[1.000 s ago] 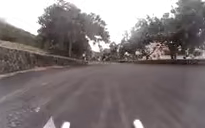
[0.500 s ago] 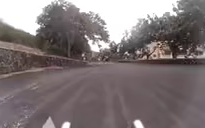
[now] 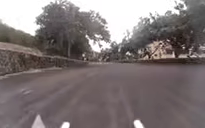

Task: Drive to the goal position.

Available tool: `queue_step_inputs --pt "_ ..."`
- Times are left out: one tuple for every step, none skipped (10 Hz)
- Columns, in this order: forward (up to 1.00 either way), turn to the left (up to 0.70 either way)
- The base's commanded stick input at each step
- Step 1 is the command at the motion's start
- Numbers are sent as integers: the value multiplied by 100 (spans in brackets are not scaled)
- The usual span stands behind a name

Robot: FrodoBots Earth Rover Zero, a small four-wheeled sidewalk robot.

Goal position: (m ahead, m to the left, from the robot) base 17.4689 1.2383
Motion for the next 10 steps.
queue_step_inputs --pt "70 0" --pt "70 -35" --pt "70 -35" --pt "70 -35" --pt "70 -35" --pt "70 -35" --pt "70 -35" --pt "70 -20" --pt "70 0" --pt "70 0"
